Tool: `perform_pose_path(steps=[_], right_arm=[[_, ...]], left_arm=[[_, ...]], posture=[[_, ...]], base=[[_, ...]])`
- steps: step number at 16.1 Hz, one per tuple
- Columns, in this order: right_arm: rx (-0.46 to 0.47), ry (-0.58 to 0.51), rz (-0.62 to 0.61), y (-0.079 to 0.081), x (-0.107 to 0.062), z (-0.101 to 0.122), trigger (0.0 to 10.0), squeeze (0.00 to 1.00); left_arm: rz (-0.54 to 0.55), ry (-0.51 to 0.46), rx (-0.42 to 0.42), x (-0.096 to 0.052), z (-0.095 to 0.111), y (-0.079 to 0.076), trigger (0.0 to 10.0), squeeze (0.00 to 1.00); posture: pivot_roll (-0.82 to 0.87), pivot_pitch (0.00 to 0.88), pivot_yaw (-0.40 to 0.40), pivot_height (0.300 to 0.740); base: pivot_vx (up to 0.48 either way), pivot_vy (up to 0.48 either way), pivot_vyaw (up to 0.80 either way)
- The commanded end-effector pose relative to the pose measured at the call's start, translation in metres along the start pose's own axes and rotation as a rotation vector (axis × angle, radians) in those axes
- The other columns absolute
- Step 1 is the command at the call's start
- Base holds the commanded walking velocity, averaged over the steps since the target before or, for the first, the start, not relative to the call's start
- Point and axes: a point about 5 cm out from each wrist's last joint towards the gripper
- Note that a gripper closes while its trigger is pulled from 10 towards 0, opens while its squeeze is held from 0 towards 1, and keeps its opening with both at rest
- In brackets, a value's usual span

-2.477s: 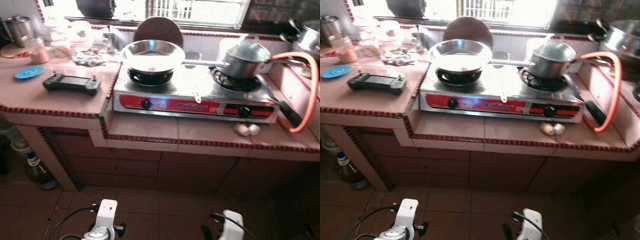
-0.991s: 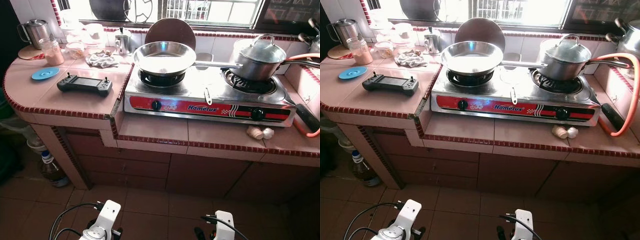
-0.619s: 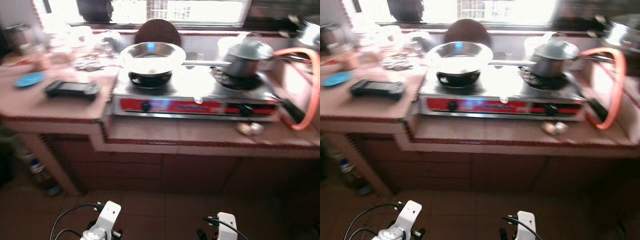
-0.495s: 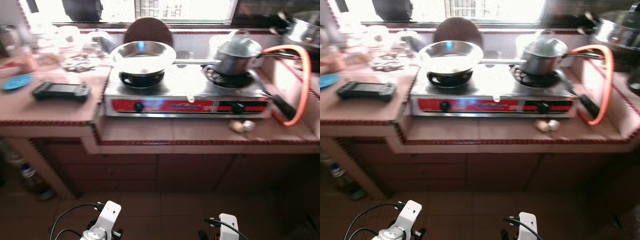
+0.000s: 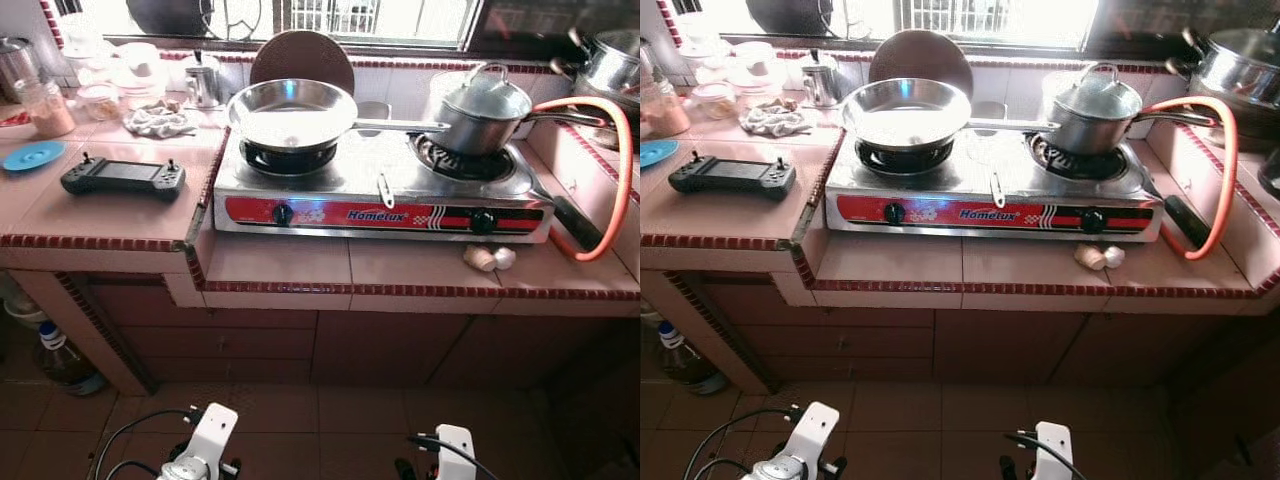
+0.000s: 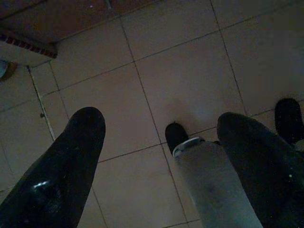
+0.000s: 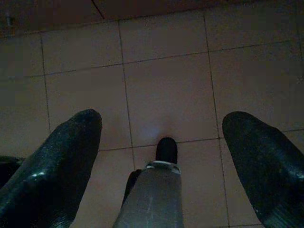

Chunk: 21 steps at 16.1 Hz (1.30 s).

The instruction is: Kitchen organization

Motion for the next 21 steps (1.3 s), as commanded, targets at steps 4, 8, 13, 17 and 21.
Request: perform_pose_path(steps=[4,8,13,17,21], right_arm=[[-0.020,0.009,-0.004,-0.0046,-0.0007,-0.0002,10.0,0.00],[-0.022,0.011,-0.010,-0.0058,-0.0011,-0.0012,10.0,0.00],[-0.027,0.015,-0.015,-0.0062,-0.0014,-0.0024,10.0,0.00],[-0.023,0.012,-0.014,-0.0050,-0.0009,-0.0013,10.0,0.00],[0.019,0.004,-0.028,-0.0030,-0.0008,-0.0025,10.0,0.00]], left_arm=[[-0.005,-0.011,-0.007,0.0001,0.0014,-0.0017,10.0,0.00],[-0.008,-0.013,0.002,0.0001,0.0023,-0.0005,10.0,0.00],[-0.006,-0.014,0.023,0.0000,0.0030,0.0015,10.0,0.00],[-0.003,-0.015,0.038,0.0000,0.0036,0.0026,10.0,0.00],[-0.011,-0.018,0.085,-0.0001,0.0055,0.0050,10.0,0.00]], posture=[[0.19,0.000,-0.064,0.740],[0.18,0.000,-0.059,0.740],[0.19,0.000,-0.052,0.740],[0.19,0.000,-0.046,0.740],[0.17,0.000,0.000,0.740]], base=[[0.000,0.000,0.00],[0.000,0.000,0.00],[0.000,0.000,0.00],[0.000,0.000,0.00],[0.000,0.000,0.00]])
Point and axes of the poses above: a point about 5 cm out from each wrist's last joint towards the gripper, its own x axis pointing out of the wrist towards the gripper, its own z axis along the axis of the wrist's last joint, y = z × x, and after that the axes turned 1 degree about x, right-handed
